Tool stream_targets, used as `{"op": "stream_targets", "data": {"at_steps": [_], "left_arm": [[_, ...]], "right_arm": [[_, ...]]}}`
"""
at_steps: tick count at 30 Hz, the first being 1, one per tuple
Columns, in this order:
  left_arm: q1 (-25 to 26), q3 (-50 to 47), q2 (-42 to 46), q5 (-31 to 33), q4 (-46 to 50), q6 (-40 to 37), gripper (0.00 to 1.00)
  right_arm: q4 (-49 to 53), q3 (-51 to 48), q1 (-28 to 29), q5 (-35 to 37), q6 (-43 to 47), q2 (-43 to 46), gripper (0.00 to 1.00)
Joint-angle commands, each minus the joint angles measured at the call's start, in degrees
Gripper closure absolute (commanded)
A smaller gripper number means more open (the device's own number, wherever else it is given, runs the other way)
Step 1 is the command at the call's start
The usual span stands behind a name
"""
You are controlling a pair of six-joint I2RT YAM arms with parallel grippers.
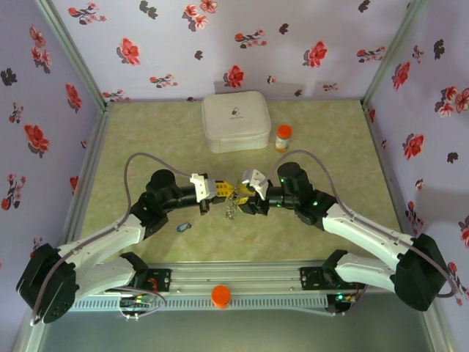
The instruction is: Put the keys on the keyring
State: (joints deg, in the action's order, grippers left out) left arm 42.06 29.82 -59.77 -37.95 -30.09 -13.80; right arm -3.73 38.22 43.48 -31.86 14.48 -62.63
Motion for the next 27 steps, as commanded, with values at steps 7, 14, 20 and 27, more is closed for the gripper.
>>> {"op": "stream_targets", "data": {"at_steps": [7, 14, 20, 27], "left_arm": [[0.3, -0.1, 0.7, -0.4, -3.5, 0.2, 1.00], [0.3, -0.2, 0.9, -0.3, -3.5, 0.1, 1.00], [0.3, -0.2, 0.7, -0.3, -3.8, 0.1, 1.00], [0.3, -0.1, 0.7, -0.4, -4.0, 0.4, 1.00]], "right_arm": [[-4.9, -1.4, -0.1, 4.1, 0.0, 1.2, 0.66], [-4.6, -1.8, -0.1, 7.0, 0.5, 1.8, 0.72], [-5.5, -1.8, -0.1, -1.7, -1.0, 1.2, 0.64], [-9.4, -2.0, -0.1, -1.1, -2.2, -0.7, 0.65]]}}
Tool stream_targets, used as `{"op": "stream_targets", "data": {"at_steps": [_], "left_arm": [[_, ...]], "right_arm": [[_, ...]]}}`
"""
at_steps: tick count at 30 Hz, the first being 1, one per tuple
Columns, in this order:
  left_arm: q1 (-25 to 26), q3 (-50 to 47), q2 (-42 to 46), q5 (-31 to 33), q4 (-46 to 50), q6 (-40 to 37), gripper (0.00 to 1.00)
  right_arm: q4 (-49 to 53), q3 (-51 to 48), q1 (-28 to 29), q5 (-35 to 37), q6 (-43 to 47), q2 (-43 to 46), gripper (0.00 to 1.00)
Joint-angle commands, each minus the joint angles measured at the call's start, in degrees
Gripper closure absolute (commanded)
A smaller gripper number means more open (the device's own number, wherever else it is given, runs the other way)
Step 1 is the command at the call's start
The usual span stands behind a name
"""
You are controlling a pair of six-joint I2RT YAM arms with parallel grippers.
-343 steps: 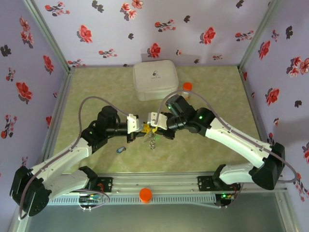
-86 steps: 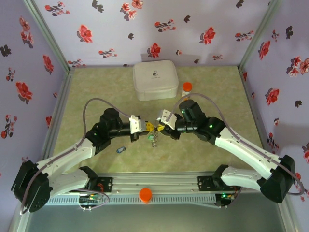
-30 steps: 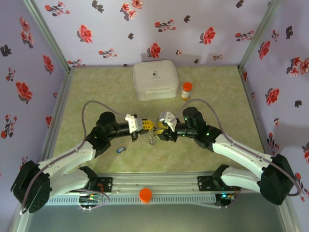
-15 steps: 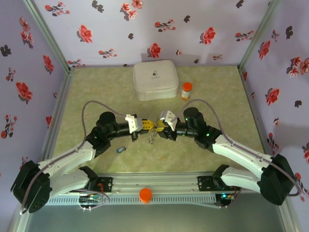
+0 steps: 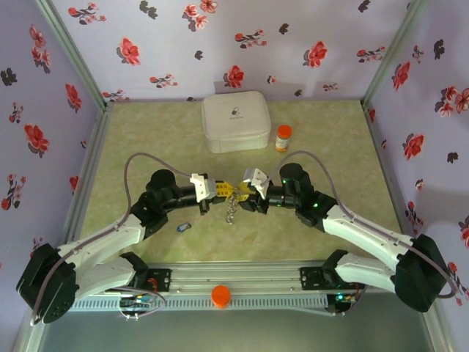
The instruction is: Put the keys on the keyring
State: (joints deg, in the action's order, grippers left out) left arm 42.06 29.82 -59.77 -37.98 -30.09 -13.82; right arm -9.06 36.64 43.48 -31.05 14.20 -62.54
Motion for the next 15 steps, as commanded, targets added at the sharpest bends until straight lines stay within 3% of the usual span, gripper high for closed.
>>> {"op": "stream_targets", "data": {"at_steps": [1, 5, 8, 15], "left_arm": [[0.3, 0.0, 0.7, -0.3, -4.0, 0.5, 1.00], [0.3, -0.2, 0.8, -0.4, -4.1, 0.4, 1.00], [0.3, -0.3, 1.0, -0.2, -4.0, 0.1, 1.00], [0.3, -0.3, 1.5, 3.4, -2.3, -2.5, 1.00]], "right_arm": [[-5.1, -0.4, -0.1, -2.0, -2.6, -1.2, 0.65], [-7.5, -0.8, -0.1, -1.1, -3.5, -2.1, 0.68], [-7.7, -1.0, -0.1, -0.2, -3.5, -1.8, 0.76], [0.0, 0.8, -0.1, 2.7, -0.7, 1.3, 0.90]]}}
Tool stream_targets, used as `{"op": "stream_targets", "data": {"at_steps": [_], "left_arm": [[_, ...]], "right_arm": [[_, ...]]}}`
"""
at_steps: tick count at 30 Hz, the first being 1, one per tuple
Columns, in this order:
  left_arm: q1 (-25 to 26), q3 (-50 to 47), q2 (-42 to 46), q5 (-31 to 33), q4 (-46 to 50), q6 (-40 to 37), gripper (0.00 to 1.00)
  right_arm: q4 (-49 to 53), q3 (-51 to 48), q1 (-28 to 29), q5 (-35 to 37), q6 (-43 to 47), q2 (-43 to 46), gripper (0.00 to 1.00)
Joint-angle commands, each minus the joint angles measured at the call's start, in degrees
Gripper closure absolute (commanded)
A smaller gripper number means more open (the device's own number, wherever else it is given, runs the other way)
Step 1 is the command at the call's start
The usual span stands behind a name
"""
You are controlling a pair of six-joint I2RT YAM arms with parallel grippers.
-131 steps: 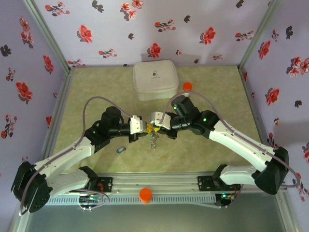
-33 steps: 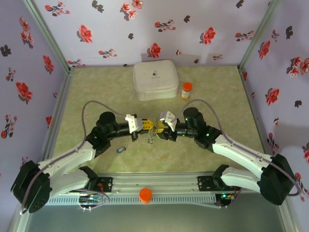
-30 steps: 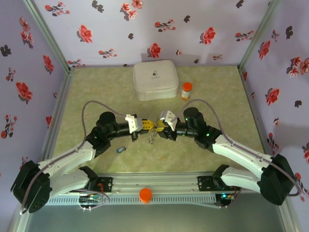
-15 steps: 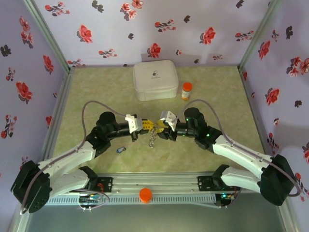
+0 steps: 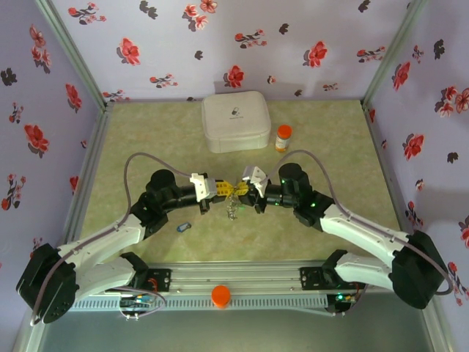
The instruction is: Put the keys on the keyring
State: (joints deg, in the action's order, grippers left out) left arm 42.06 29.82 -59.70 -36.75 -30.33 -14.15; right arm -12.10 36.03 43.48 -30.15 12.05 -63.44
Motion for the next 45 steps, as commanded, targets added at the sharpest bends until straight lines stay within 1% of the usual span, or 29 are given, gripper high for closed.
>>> {"op": "stream_targets", "data": {"at_steps": [1, 4, 7, 13, 20, 21, 22, 24, 25, 26, 29, 30, 31, 33, 37, 40, 43, 45], "left_arm": [[0.3, -0.2, 1.7, 2.6, -1.6, -2.9, 1.00], [0.3, 0.3, 2.4, 3.7, 1.1, -5.4, 1.00], [0.3, 1.0, 2.6, 3.9, 4.0, -6.9, 1.00], [0.3, 0.6, 2.2, 4.7, 4.2, -6.9, 1.00], [0.3, 0.7, 1.5, 5.4, 4.4, -6.9, 1.00], [0.3, 0.7, 1.4, 5.7, 4.2, -6.8, 0.95], [0.3, 0.6, 1.5, 6.2, 3.8, -6.7, 0.83], [0.3, -0.5, 1.6, 7.6, 1.4, -6.0, 0.56], [0.3, -1.1, 1.7, 8.7, -0.1, -5.5, 0.47], [0.3, -1.9, 1.8, 10.2, -2.6, -4.9, 0.40], [0.3, -5.0, 2.5, 16.3, -10.5, -3.4, 0.26], [0.3, -6.1, 2.7, 19.0, -13.1, -3.1, 0.24], [0.3, -6.9, 3.1, 21.4, -14.8, -3.1, 0.23], [0.3, -8.2, 4.2, 28.3, -17.2, -3.4, 0.21], [0.1, -8.8, 8.1, 43.4, -18.0, -2.3, 0.18], [-0.3, -9.4, 12.0, 54.4, -18.8, -1.8, 0.17], [-0.9, -9.4, 15.3, 70.1, -18.4, -1.8, 0.15], [-1.8, -9.0, 18.1, 77.1, -16.4, -2.3, 0.14]], "right_arm": [[4.4, 1.9, -0.1, 2.2, 1.9, 2.5, 0.92], [7.5, 3.2, -0.1, 3.7, 3.4, 4.1, 1.00], [10.0, 4.9, -0.1, 4.4, 3.9, 5.3, 1.00], [14.3, 7.8, -0.1, 5.6, 4.9, 7.0, 1.00], [17.1, 9.5, 0.0, 6.9, 5.8, 7.4, 1.00], [17.3, 9.8, 0.1, 7.3, 5.9, 7.4, 1.00], [17.4, 10.1, 0.2, 7.6, 6.0, 7.4, 1.00], [17.8, 10.7, 0.2, 8.6, 6.1, 7.4, 1.00], [17.9, 11.0, 0.3, 9.1, 6.2, 7.3, 1.00], [18.1, 11.4, 0.3, 9.8, 6.3, 7.2, 1.00], [19.3, 12.8, 0.4, 12.1, 6.7, 6.2, 1.00], [19.8, 13.5, 0.5, 12.8, 6.7, 5.6, 1.00], [20.2, 14.2, 0.6, 13.1, 6.7, 5.0, 1.00], [20.5, 15.6, 1.1, 13.4, 6.9, 3.6, 1.00], [19.5, 18.6, 3.5, 13.8, 7.5, 0.1, 1.00], [16.9, 21.3, 5.8, 13.6, 7.7, -3.6, 1.00], [11.9, 24.1, 7.9, 13.6, 6.2, -8.5, 1.00], [8.2, 26.3, 8.8, 13.7, 4.0, -12.3, 1.00]]}}
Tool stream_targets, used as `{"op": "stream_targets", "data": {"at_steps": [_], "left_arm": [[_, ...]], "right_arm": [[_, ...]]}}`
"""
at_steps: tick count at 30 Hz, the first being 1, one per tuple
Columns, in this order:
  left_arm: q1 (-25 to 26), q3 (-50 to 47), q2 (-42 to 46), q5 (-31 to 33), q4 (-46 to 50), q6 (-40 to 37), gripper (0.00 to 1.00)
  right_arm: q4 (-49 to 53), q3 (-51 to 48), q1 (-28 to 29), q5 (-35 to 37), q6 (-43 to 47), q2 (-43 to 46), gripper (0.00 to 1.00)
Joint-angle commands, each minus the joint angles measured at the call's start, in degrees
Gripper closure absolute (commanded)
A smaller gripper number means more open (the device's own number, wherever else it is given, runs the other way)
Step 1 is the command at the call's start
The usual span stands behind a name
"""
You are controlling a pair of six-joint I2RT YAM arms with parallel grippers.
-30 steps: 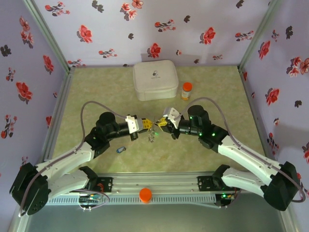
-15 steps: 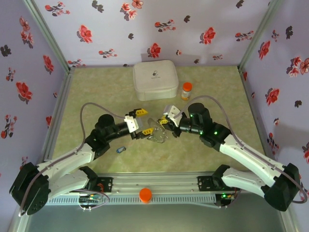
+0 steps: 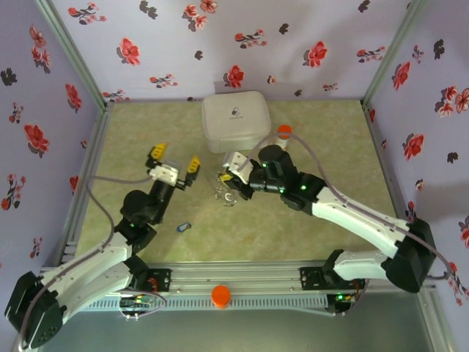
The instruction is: Put the keys on the keyring
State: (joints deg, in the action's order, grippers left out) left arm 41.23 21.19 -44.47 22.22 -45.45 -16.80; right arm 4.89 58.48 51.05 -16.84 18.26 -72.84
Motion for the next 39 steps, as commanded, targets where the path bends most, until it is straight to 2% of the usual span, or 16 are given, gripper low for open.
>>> {"op": "stream_targets", "data": {"at_steps": [1, 5, 9, 12, 18, 24, 35, 39], "left_arm": [[-1.4, -0.1, 4.3, 19.7, 0.1, 0.3, 0.15], [-3.3, 1.0, 9.8, 21.8, 8.2, 3.7, 0.15], [-4.4, 1.5, 11.2, 21.7, 13.4, 6.7, 0.15], [-4.7, 1.8, 10.8, 21.0, 16.5, 9.2, 0.14], [-5.1, 1.4, 7.8, 19.7, 17.2, 11.9, 0.14], [-5.7, 2.5, 4.9, 18.5, 21.6, 14.8, 0.13], [-7.1, 3.0, 2.7, 13.4, 24.7, 18.2, 0.09], [-8.4, 5.7, 1.5, 10.3, 31.5, 21.3, 0.08]], "right_arm": [[-11.2, 4.2, 1.3, 0.2, -4.1, -4.4, 1.00], [-21.4, 4.5, 1.3, 3.8, -11.0, -11.7, 1.00], [-22.7, 3.4, 0.2, 7.4, -13.0, -17.9, 1.00], [-17.9, 1.1, -2.6, 8.4, -12.3, -19.1, 1.00], [-2.4, -1.4, -5.0, 9.2, -3.0, -18.6, 1.00], [8.3, -3.0, -5.2, 17.5, 4.0, -18.7, 1.00], [17.6, -2.5, -5.1, 26.2, 9.9, -21.1, 1.00], [18.7, -3.4, -5.2, 26.4, 10.8, -21.9, 0.98]]}}
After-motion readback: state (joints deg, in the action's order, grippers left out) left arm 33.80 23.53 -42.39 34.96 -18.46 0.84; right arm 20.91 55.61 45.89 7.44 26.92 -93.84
